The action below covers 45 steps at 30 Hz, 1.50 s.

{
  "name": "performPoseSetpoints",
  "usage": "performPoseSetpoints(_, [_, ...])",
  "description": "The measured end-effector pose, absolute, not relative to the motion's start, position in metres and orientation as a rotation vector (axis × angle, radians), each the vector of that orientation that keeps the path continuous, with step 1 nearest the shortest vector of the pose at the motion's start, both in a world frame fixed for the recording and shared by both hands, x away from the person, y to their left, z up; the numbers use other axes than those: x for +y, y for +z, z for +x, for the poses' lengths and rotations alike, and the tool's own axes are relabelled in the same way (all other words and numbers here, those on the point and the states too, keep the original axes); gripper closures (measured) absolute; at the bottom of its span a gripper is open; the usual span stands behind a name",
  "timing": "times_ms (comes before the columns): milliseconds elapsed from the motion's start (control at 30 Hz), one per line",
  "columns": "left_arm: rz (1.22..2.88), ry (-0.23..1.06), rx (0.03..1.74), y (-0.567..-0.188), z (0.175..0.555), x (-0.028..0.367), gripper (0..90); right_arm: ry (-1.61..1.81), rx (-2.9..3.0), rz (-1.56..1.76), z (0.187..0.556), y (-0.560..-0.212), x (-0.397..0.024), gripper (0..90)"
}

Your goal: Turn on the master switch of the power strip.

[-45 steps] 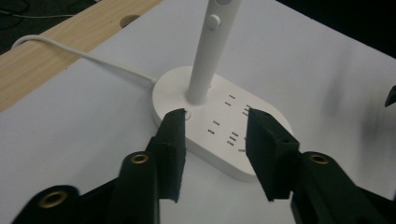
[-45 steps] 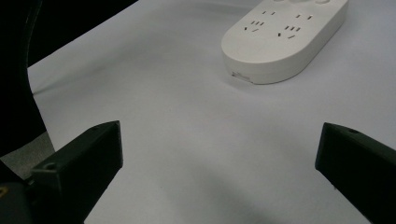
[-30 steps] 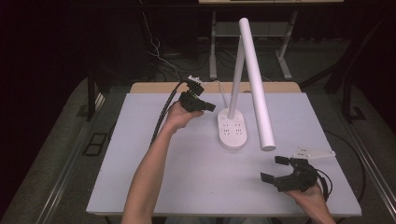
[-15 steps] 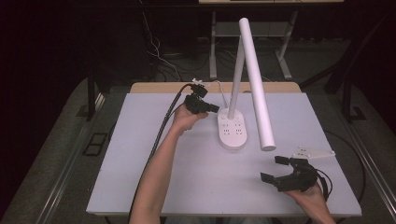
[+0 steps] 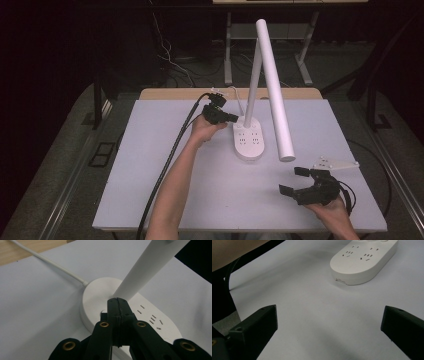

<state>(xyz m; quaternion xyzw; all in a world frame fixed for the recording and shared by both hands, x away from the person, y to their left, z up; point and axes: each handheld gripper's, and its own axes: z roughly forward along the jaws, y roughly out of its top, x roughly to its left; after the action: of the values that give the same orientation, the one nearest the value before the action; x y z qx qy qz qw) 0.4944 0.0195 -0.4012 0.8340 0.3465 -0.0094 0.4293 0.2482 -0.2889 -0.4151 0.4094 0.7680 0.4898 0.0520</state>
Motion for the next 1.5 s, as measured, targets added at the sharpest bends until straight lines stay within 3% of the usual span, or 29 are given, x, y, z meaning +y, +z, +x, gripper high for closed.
performPoseSetpoints(1500, [2.052, -0.025, 0.928, -0.429, 0.496, -0.002, 90.0, 1.499, 2.331, 1.237, 0.247, -0.414, -0.289, 0.3])
